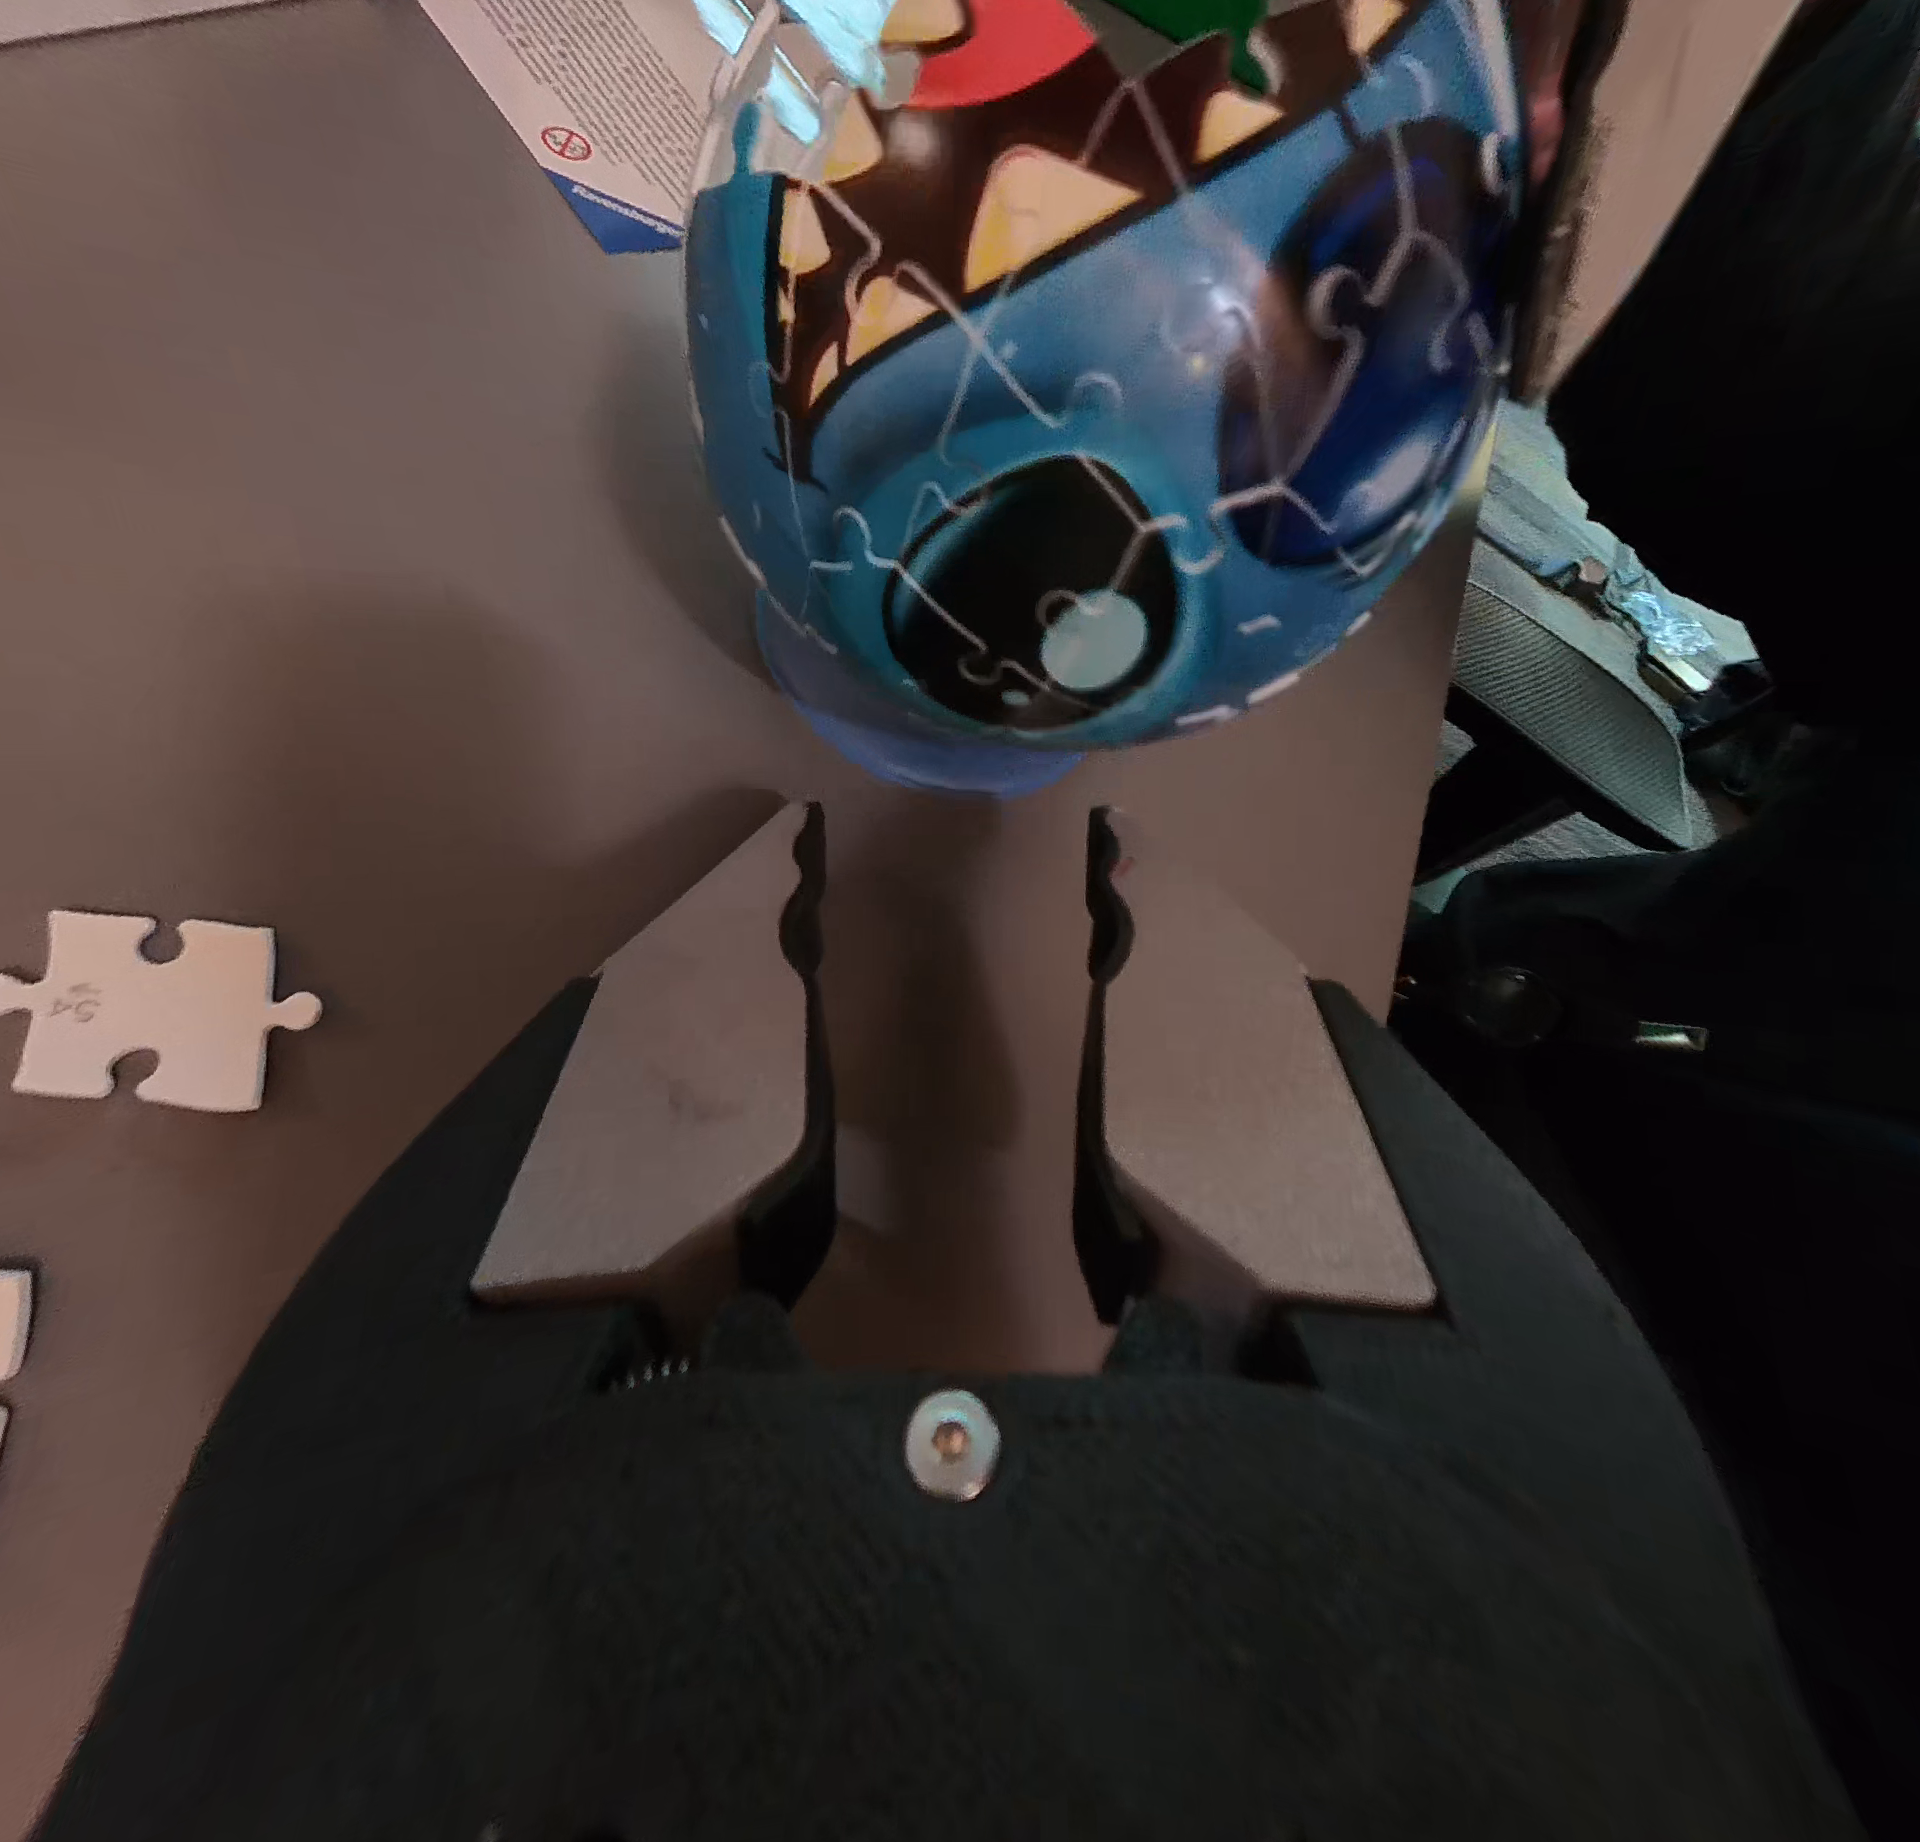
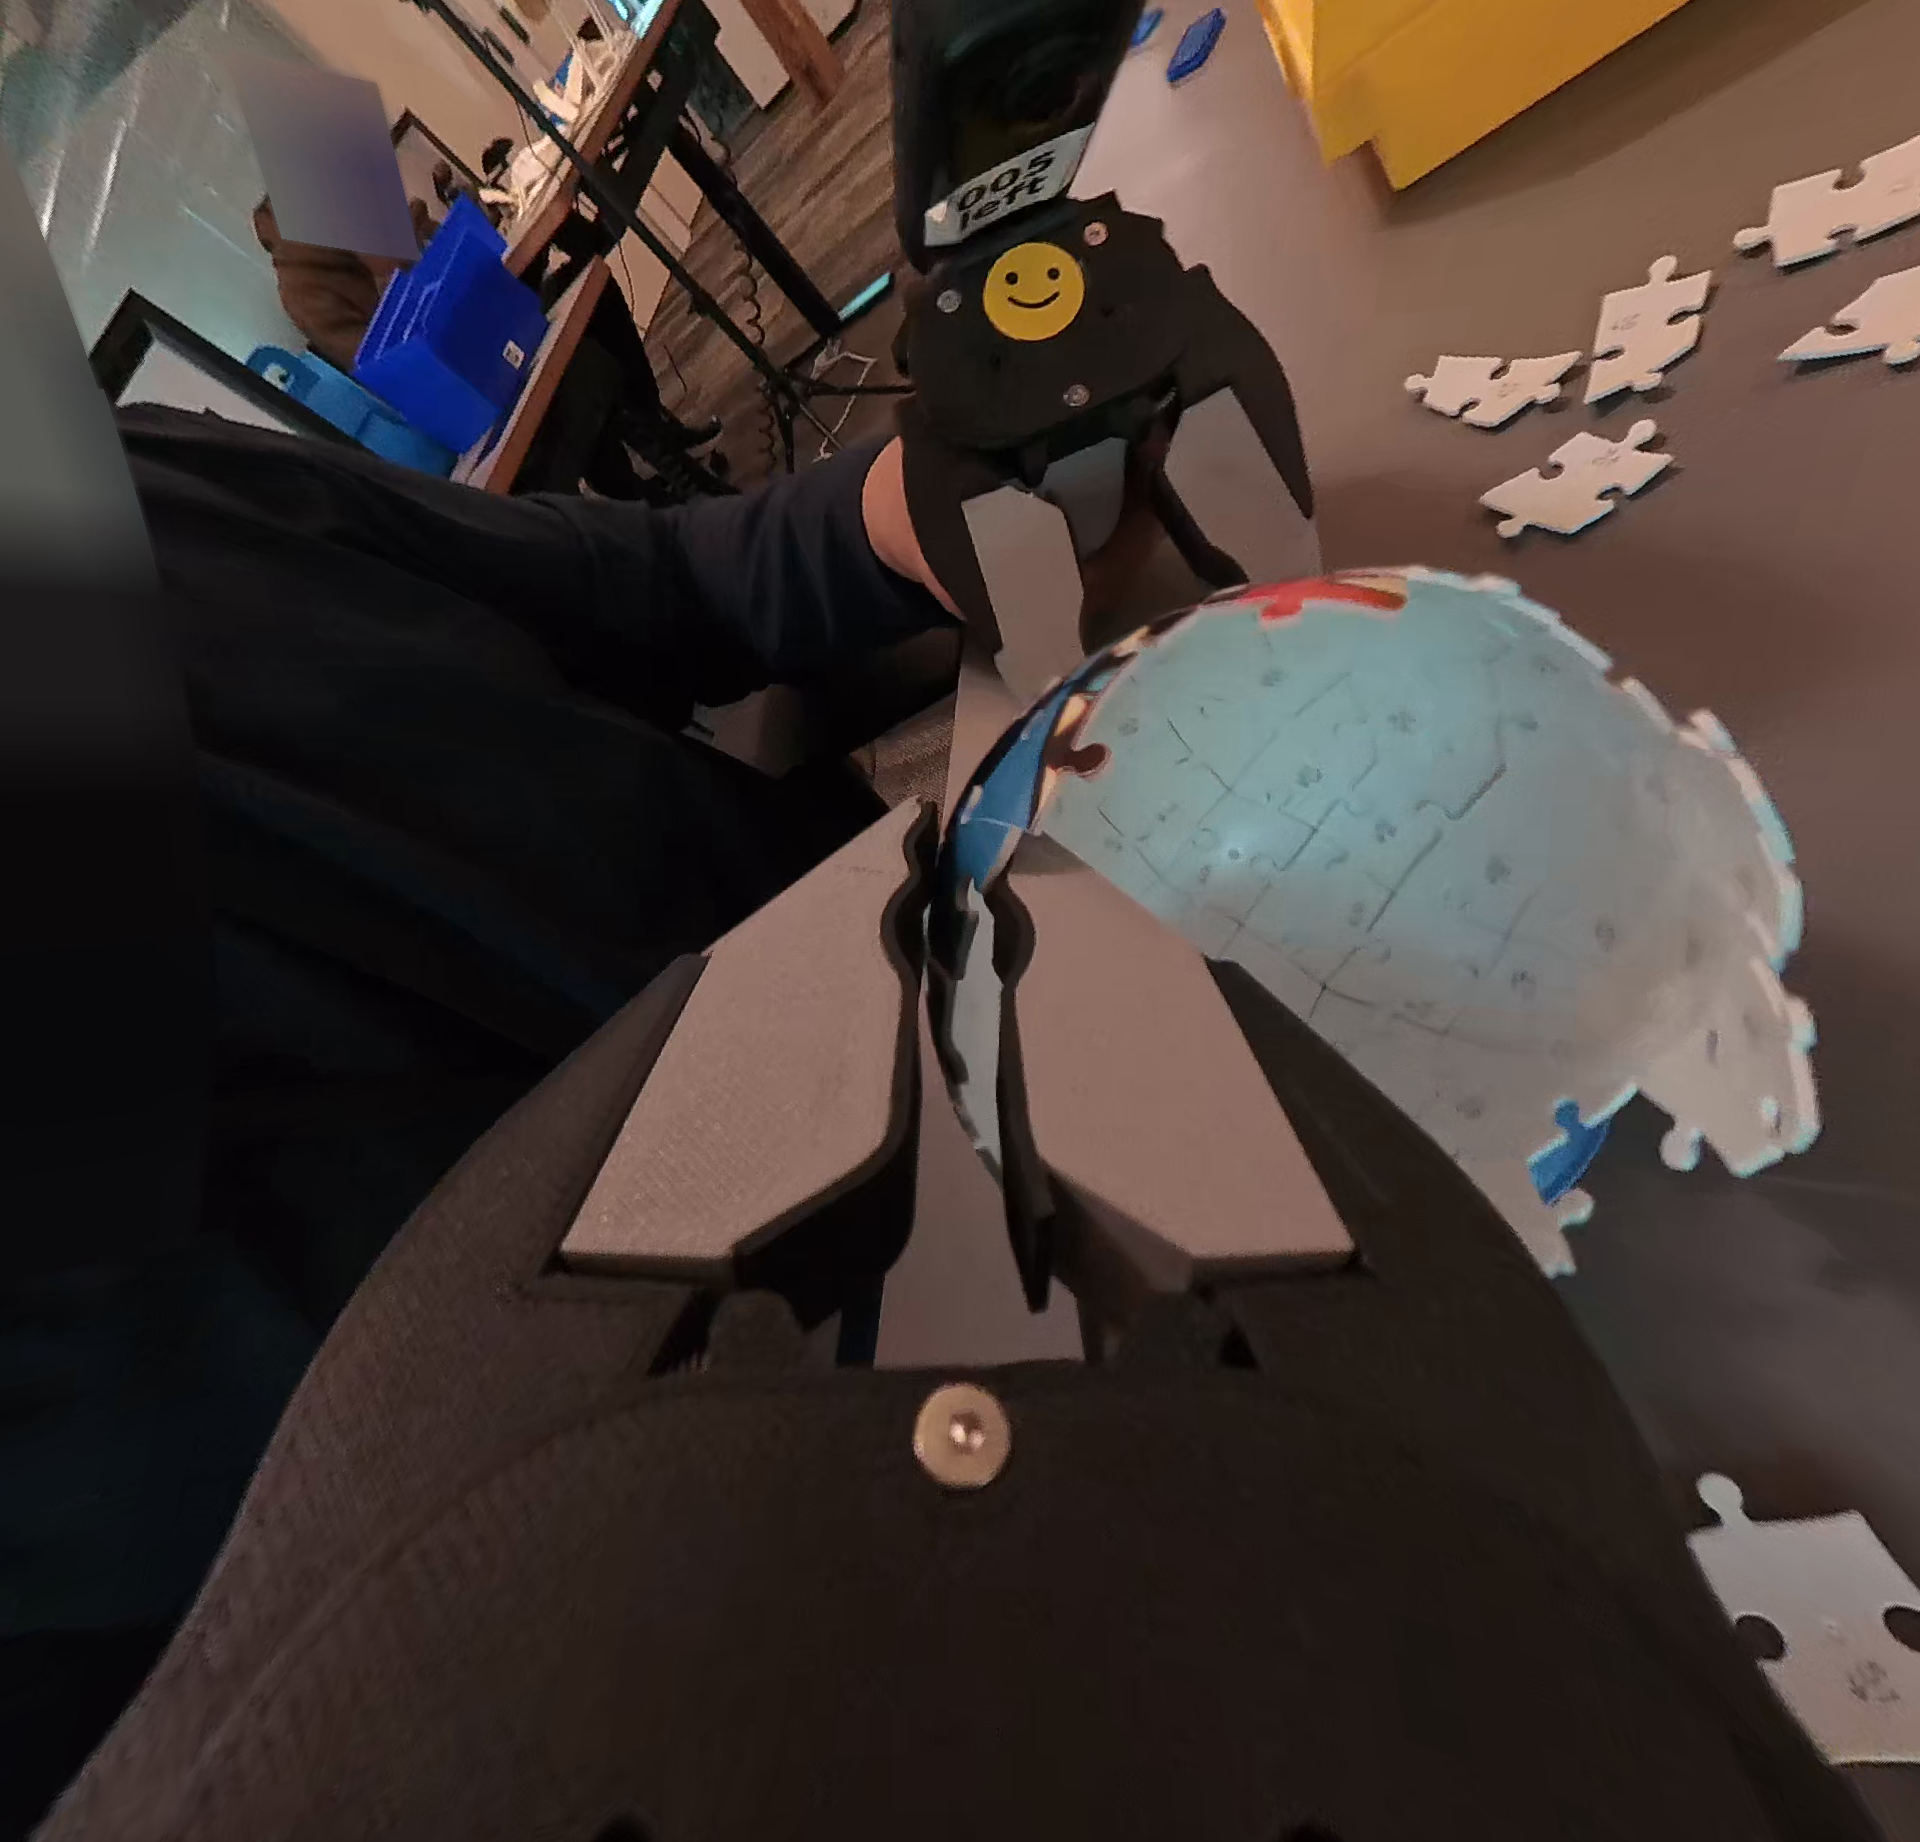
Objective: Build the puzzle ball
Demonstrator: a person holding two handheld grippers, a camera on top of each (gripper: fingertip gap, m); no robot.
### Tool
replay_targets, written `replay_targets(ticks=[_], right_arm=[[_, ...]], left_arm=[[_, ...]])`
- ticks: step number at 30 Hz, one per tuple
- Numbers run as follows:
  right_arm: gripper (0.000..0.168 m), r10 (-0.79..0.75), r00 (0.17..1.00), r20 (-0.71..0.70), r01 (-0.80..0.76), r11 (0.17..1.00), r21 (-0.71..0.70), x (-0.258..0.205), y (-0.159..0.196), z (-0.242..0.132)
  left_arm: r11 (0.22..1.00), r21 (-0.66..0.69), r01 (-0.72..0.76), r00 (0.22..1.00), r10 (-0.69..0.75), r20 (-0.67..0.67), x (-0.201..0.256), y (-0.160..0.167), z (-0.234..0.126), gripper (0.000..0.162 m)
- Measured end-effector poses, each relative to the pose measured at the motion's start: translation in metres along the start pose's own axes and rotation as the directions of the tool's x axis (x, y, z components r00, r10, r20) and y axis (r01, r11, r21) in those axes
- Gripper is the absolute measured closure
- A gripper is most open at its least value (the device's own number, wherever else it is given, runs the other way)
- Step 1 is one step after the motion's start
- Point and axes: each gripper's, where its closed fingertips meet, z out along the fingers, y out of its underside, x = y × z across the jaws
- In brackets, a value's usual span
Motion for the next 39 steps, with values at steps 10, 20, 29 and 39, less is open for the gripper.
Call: replay_targets(ticks=[10,20,29,39], right_arm=[[0.163,0.047,0.998,-0.046,-0.045,0.998,0.050,0.014,-0.011,-0.015],[0.162,0.057,0.993,-0.104,-0.048,0.995,0.086,0.018,-0.027,-0.042],[0.163,0.097,0.982,-0.160,-0.071,0.985,0.160,0.028,-0.033,-0.078],[0.163,0.144,0.976,-0.163,-0.105,0.969,0.225,0.042,-0.034,-0.081]], left_arm=[[0.995,-0.039,-0.097,0.995,0.096,-0.004,0.012,0.009,0.002,0.114],[0.964,-0.053,-0.261,0.965,0.262,0.017,0.027,-0.007,0.027,0.121],[0.944,-0.212,-0.254,0.967,0.256,-0.016,0.025,-0.017,0.058,0.122],[0.916,-0.366,-0.164,0.987,0.150,-0.064,0.011,0.011,0.023,0.142]])
